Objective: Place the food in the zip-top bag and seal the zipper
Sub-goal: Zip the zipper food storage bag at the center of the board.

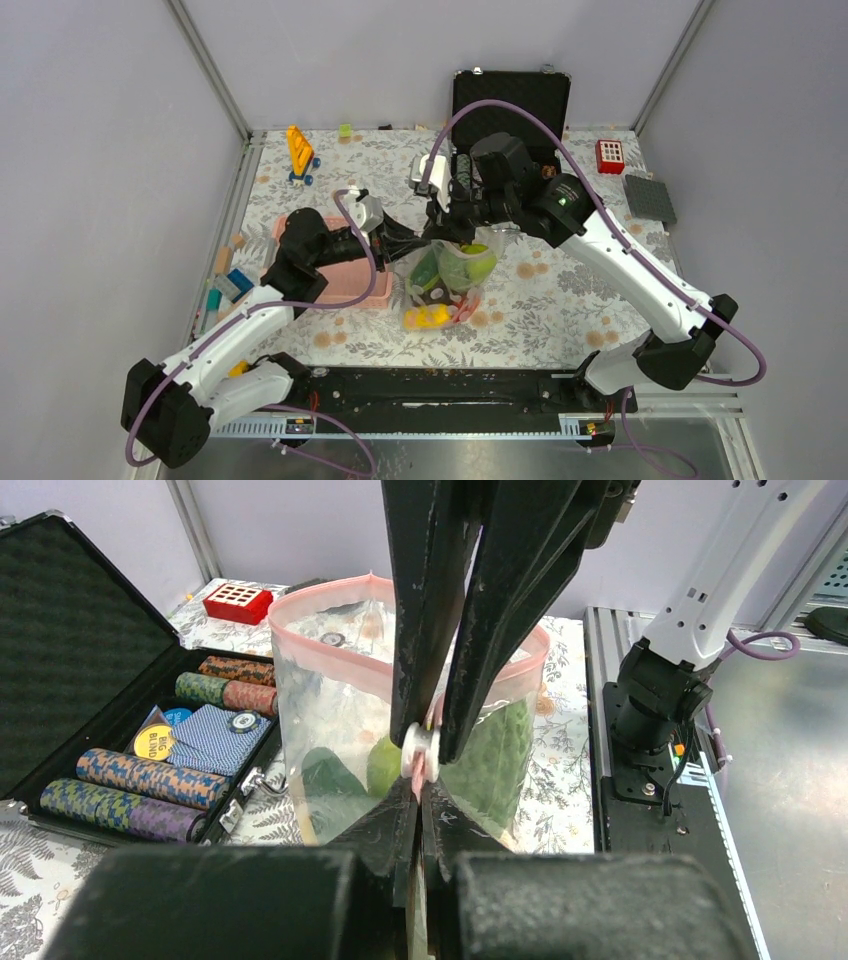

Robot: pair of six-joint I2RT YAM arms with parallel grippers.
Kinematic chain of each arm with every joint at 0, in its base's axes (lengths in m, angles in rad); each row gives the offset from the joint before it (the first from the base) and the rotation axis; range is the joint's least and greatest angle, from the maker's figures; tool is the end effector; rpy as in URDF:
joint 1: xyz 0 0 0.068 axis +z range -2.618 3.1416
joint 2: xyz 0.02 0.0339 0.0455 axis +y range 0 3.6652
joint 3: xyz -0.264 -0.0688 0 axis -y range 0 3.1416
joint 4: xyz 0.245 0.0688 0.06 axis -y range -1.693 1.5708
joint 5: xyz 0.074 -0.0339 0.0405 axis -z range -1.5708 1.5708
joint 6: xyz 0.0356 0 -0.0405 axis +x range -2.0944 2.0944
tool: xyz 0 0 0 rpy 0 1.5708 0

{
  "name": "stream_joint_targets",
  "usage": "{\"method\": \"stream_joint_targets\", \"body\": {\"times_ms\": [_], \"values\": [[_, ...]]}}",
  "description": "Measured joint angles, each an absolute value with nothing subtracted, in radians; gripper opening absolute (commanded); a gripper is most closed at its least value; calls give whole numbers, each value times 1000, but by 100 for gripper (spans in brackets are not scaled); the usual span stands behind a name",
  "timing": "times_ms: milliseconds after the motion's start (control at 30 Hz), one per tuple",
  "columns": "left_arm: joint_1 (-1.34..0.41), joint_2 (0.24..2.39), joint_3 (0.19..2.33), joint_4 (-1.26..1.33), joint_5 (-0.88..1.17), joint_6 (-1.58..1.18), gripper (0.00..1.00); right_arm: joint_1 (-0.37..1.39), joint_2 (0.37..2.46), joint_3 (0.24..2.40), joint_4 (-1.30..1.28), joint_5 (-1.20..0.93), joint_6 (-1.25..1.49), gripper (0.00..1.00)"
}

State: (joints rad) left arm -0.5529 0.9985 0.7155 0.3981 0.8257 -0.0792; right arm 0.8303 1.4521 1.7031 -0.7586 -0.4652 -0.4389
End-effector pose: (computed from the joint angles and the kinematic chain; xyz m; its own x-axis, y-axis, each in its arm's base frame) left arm 0.1790 -0.1412 0.3359 0.0201 -0.0754 -0.9969 0.9821 0.1882 0.0056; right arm 0.1931 0.2349 0.4432 0.0959 -0.4580 -0.8837 -0.9759 0.1314 -0.1740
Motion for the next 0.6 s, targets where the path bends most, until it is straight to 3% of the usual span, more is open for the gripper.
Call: {"method": "stream_joint_targets", "body": {"times_ms": [133,400,500,600], "values": [[-559,969,690,406,807,-79,0,831,1458,1712,-777,-485,-463,20],[-559,965,687,414,812,-78,0,830,1477,1733,-780,-527,-485,35],[-559,965,687,414,812,-78,0,830,1499,1751,-781,-546,-487,36],[-559,965,687,413,813,-76,0,830,1518,1765,-784,-562,-491,30]]}}
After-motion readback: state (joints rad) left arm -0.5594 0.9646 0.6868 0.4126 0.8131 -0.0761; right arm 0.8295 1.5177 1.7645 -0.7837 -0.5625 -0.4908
